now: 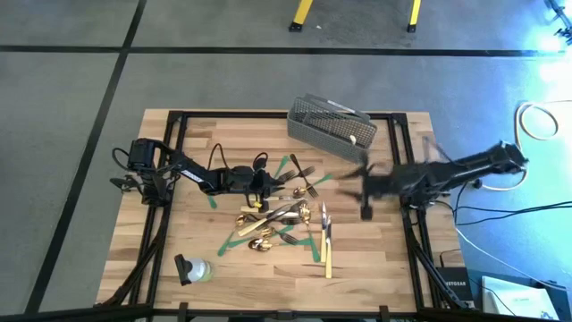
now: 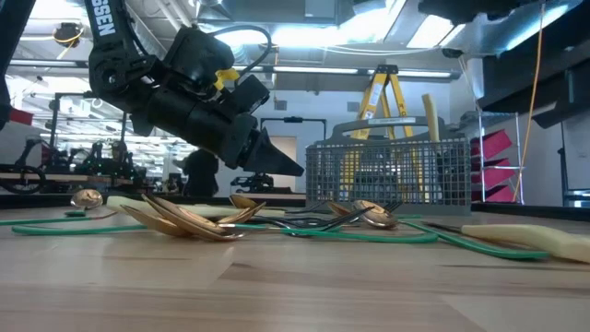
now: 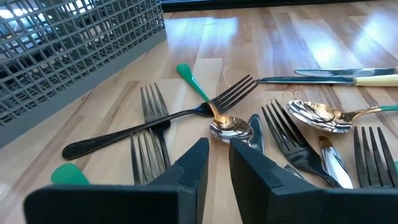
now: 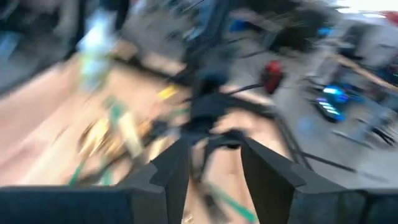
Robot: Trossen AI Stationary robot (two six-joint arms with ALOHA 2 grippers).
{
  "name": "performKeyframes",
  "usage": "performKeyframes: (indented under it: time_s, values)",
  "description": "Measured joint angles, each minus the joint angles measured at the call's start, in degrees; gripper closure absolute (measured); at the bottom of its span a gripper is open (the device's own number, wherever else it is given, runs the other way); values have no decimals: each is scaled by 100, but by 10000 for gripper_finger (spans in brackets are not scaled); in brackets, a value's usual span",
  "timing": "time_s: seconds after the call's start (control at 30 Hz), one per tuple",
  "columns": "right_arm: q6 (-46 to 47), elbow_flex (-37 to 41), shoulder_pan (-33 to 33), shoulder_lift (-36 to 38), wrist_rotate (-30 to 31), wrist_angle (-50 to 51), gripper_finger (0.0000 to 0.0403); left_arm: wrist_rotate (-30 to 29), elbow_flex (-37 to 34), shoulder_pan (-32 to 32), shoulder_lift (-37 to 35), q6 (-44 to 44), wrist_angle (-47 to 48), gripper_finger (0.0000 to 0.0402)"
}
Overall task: Sort silverware
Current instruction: Put the yellow knife into the gray organizer
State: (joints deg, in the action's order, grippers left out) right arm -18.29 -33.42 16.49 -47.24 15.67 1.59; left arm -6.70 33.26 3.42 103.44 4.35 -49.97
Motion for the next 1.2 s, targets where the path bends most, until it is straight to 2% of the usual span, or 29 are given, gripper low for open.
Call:
performKeyframes:
  time_s: [0.2, 0.33, 0.53, 0.67, 0.77, 1.0, 1.2]
  values:
    - [-494, -789, 844, -1742, -202, 737, 275, 0, 0, -1, 2, -45, -2, 353]
    - [-653, -1834, 1323, -2803, -222, 1658, 277, 0, 0, -2, -1, -56, 2, 353]
    - [-1082, -3818, 1855, -4472, -385, 4155, 291, 2, 0, -2, 0, -71, -11, 353]
    - [-1339, -4692, 1973, -5445, -607, 5557, 291, 2, 0, -2, 2, -71, -5, 353]
    - [-1445, -4911, 2007, -5779, -870, 5756, 290, 2, 0, -2, -1, -67, 6, 353]
    - [-2692, -4919, 2411, -6029, -821, 5504, 295, 4, 0, 0, 2, -44, 14, 353]
    - [-3004, -4919, 2437, -6284, -884, 5391, 297, -11, -2, 0, -1, -43, 7, 353]
